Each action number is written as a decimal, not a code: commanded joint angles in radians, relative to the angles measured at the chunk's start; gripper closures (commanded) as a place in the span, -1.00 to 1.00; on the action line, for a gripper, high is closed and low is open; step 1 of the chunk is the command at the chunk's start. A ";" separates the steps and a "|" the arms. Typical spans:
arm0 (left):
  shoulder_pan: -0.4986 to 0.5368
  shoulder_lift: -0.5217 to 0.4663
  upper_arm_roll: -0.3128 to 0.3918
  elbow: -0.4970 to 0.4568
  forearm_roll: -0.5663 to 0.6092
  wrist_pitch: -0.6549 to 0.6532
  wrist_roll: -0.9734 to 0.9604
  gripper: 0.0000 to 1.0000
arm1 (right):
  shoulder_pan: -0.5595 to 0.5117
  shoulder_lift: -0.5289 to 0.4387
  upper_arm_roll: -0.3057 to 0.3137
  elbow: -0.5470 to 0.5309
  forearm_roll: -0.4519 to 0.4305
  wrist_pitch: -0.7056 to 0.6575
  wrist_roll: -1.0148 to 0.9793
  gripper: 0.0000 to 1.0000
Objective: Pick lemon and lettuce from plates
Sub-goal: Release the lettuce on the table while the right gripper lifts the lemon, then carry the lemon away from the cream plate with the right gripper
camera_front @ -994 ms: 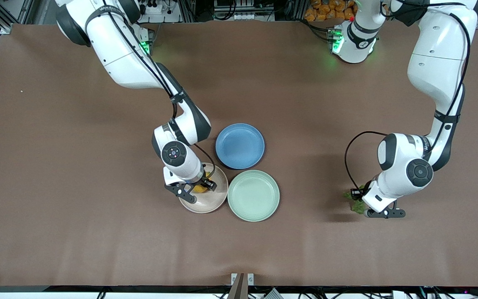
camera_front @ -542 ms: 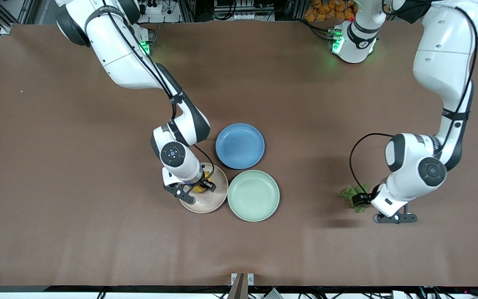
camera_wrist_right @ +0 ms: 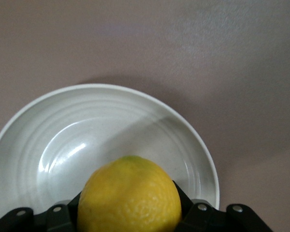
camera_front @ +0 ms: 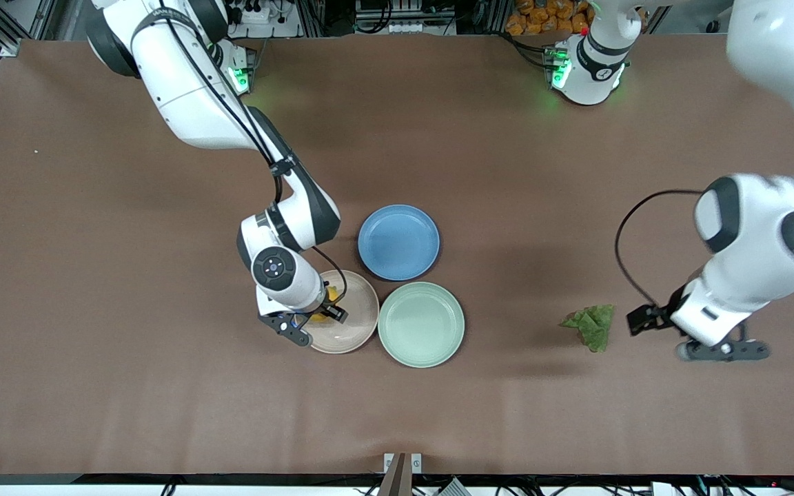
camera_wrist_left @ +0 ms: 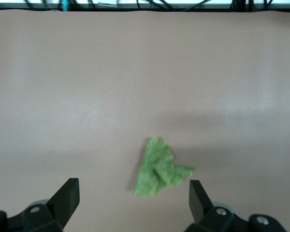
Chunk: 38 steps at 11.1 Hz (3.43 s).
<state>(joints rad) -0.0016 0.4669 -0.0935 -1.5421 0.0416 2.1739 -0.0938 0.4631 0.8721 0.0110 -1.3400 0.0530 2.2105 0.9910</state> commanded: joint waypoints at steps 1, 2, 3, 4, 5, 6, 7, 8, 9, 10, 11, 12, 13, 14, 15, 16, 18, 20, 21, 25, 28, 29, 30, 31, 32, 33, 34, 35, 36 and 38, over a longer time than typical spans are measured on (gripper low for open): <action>0.011 -0.183 -0.002 -0.014 0.004 -0.213 0.026 -1.00 | -0.032 -0.001 0.014 0.045 -0.005 -0.066 -0.066 0.07; 0.009 -0.232 -0.008 -0.006 -0.003 -0.288 0.016 -1.00 | -0.044 -0.007 0.015 0.048 -0.005 -0.102 -0.104 0.07; 0.008 -0.278 -0.011 -0.006 -0.006 -0.339 0.011 -1.00 | -0.059 -0.008 0.017 0.074 -0.005 -0.145 -0.144 0.08; 0.008 -0.319 -0.012 -0.006 -0.008 -0.391 0.011 -1.00 | -0.076 -0.008 0.018 0.102 -0.005 -0.187 -0.179 0.08; 0.009 -0.350 -0.012 -0.007 -0.014 -0.434 0.008 -1.00 | -0.090 -0.008 0.018 0.120 -0.004 -0.213 -0.213 0.08; 0.009 -0.378 -0.012 -0.012 -0.016 -0.468 -0.012 -1.00 | -0.112 -0.013 0.020 0.123 -0.004 -0.236 -0.253 0.08; 0.009 -0.398 -0.012 -0.012 -0.014 -0.497 -0.030 -1.00 | -0.125 -0.021 0.018 0.124 -0.004 -0.258 -0.300 0.08; 0.005 -0.421 -0.015 -0.016 -0.014 -0.515 -0.035 -1.00 | -0.139 -0.024 0.017 0.124 -0.008 -0.282 -0.339 0.10; 0.008 -0.438 -0.023 -0.018 -0.014 -0.528 -0.037 -1.00 | -0.150 -0.025 0.009 0.124 -0.010 -0.301 -0.380 0.11; 0.009 -0.456 -0.026 -0.021 -0.016 -0.529 -0.037 -1.00 | -0.162 -0.025 0.007 0.124 -0.016 -0.319 -0.420 0.11; 0.008 -0.470 -0.028 -0.023 -0.016 -0.542 -0.044 -1.00 | -0.178 -0.031 0.006 0.124 -0.018 -0.328 -0.457 0.11; 0.008 -0.481 -0.029 -0.033 -0.016 -0.543 -0.059 -1.00 | -0.202 -0.041 0.006 0.124 -0.016 -0.328 -0.495 0.11; 0.006 -0.493 -0.029 -0.042 -0.014 -0.543 -0.070 -1.00 | -0.225 -0.047 0.006 0.120 -0.016 -0.333 -0.540 0.11; 0.006 -0.502 -0.040 -0.047 -0.016 -0.543 -0.081 -1.00 | -0.250 -0.047 0.006 0.119 -0.016 -0.350 -0.586 0.11; 0.006 -0.504 -0.048 -0.047 -0.016 -0.543 -0.093 -1.00 | -0.267 -0.053 0.000 0.111 -0.018 -0.356 -0.627 0.11; 0.008 -0.505 -0.049 -0.047 -0.016 -0.543 -0.093 -1.00 | -0.296 -0.065 -0.006 0.091 -0.018 -0.356 -0.670 0.11; 0.006 -0.505 -0.049 -0.043 -0.014 -0.540 -0.093 -1.00 | -0.355 -0.132 -0.006 -0.006 -0.021 -0.338 -0.799 0.11; 0.008 -0.505 -0.049 -0.041 -0.014 -0.537 -0.092 -1.00 | -0.420 -0.223 -0.005 -0.161 -0.019 -0.245 -0.924 0.11; 0.009 -0.505 -0.049 -0.041 -0.014 -0.537 -0.086 -1.00 | -0.446 -0.270 -0.005 -0.265 -0.019 -0.165 -0.978 0.11; 0.011 -0.505 -0.045 -0.041 -0.014 -0.539 -0.075 -1.00 | -0.478 -0.395 -0.006 -0.485 -0.021 -0.039 -1.051 0.11; 0.011 -0.502 -0.045 -0.041 -0.014 -0.539 -0.075 -1.00 | -0.498 -0.461 -0.005 -0.623 -0.021 0.083 -1.097 0.11; 0.011 -0.502 -0.045 -0.041 -0.014 -0.539 -0.075 -1.00 | -0.507 -0.481 -0.005 -0.657 -0.021 0.103 -1.118 0.11; 0.012 -0.504 -0.043 -0.041 -0.012 -0.540 -0.072 -1.00 | -0.512 -0.505 -0.005 -0.709 -0.021 0.148 -1.124 0.11; 0.012 -0.504 -0.042 -0.041 -0.011 -0.540 -0.061 -1.00 | -0.514 -0.512 -0.005 -0.750 -0.021 0.202 -1.129 0.11; 0.012 -0.504 -0.040 -0.038 -0.011 -0.540 -0.050 -1.00 | -0.517 -0.510 -0.005 -0.772 -0.021 0.239 -1.132 0.12; 0.012 -0.505 -0.038 -0.038 -0.011 -0.540 -0.050 -1.00 | -0.518 -0.498 -0.005 -0.774 -0.021 0.253 -1.134 0.12; 0.012 -0.505 -0.038 -0.038 -0.011 -0.540 -0.050 -1.00 | -0.520 -0.478 -0.006 -0.775 -0.021 0.282 -1.149 0.12; 0.011 -0.507 -0.040 -0.039 -0.011 -0.543 -0.050 -1.00 | -0.520 -0.460 -0.006 -0.777 -0.021 0.305 -1.161 0.12; 0.011 -0.505 -0.045 -0.041 -0.011 -0.546 -0.052 -1.00 | -0.520 -0.444 -0.006 -0.777 -0.021 0.319 -1.163 0.12; 0.011 -0.504 -0.045 -0.035 -0.012 -0.546 -0.052 -1.00 | -0.520 -0.421 -0.008 -0.772 -0.022 0.327 -1.164 0.01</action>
<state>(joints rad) 0.0034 -0.0180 -0.1345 -1.5679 0.0415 1.6337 -0.1604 -0.0368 0.4327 -0.0086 -2.1081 0.0453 2.5144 -0.1580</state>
